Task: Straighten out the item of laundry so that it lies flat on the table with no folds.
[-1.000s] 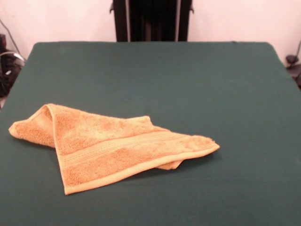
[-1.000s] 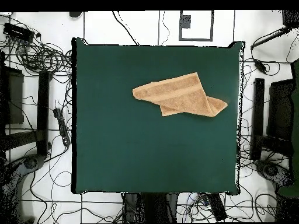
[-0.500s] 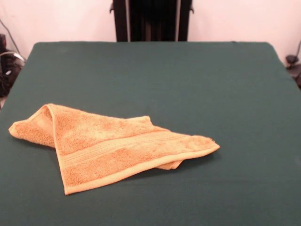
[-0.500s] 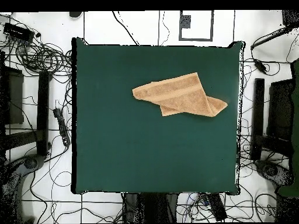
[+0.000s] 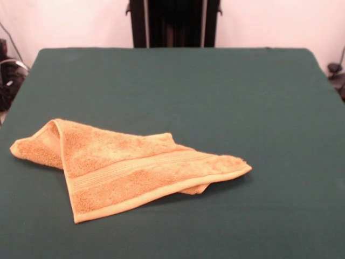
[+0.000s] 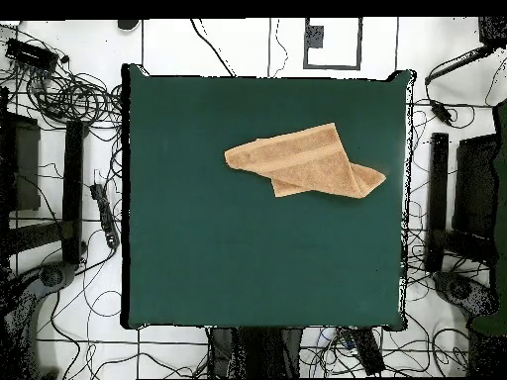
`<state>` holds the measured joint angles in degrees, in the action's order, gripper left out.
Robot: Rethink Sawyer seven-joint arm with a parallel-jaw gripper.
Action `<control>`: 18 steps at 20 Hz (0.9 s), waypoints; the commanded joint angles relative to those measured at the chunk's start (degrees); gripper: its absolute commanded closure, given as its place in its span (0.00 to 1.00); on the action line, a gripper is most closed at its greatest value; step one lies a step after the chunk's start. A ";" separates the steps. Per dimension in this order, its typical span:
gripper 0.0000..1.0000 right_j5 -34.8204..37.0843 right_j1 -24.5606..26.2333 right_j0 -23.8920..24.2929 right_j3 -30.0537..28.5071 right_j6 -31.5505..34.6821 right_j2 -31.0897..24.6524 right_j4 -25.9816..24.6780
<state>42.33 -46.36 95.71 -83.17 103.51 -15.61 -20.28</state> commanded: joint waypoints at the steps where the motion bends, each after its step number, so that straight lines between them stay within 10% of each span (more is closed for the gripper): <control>1: 0.00 16.15 15.14 0.80 15.48 -49.95 -17.83 -8.45; 10: 0.00 20.71 26.56 -1.32 29.49 -72.35 -24.14 -8.33; 18: 0.00 22.29 25.89 -4.76 32.13 -66.68 -17.51 -6.78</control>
<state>56.44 -21.24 96.90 -53.77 47.47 -29.81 -27.15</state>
